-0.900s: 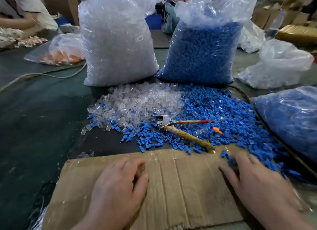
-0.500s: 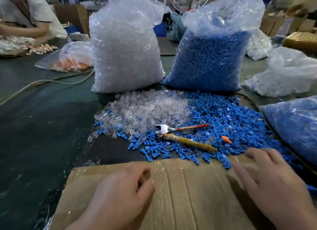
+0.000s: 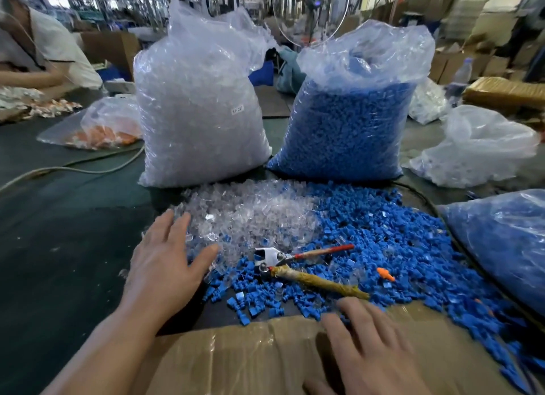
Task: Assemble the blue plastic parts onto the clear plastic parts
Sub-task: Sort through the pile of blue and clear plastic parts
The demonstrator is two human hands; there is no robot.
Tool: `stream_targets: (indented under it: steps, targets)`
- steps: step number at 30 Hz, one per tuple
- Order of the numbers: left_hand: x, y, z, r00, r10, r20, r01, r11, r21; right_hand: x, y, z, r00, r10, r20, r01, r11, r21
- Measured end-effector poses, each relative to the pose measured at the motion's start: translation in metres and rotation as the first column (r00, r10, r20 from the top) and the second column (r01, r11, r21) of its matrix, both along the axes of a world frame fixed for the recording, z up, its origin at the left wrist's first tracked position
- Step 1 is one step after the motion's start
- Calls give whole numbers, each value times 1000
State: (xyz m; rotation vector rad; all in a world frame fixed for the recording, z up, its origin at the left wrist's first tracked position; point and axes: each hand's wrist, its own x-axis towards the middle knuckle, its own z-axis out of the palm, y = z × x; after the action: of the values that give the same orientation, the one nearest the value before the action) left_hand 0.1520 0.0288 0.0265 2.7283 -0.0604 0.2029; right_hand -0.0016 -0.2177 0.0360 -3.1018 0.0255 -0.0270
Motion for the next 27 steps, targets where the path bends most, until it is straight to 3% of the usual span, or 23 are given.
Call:
stream_targets:
  steps: [3,7,14,27]
  targets:
    - [33,-13,3,997,-70,45,66,996,66,29,2,6,976,138,170,-137,990,-17]
    - [76,-33,3,997,-75,-30,78,992,104,103,6,16,960,91,263,-140,975,172]
    - [111,-44,4,982,-111,-155,137,977,166,231,5,1,996,90,-21,-88,994,69]
    - [33,-48,9,943,-322,-86,328,943,58,169,24,17,901,427,70,-431,873,226]
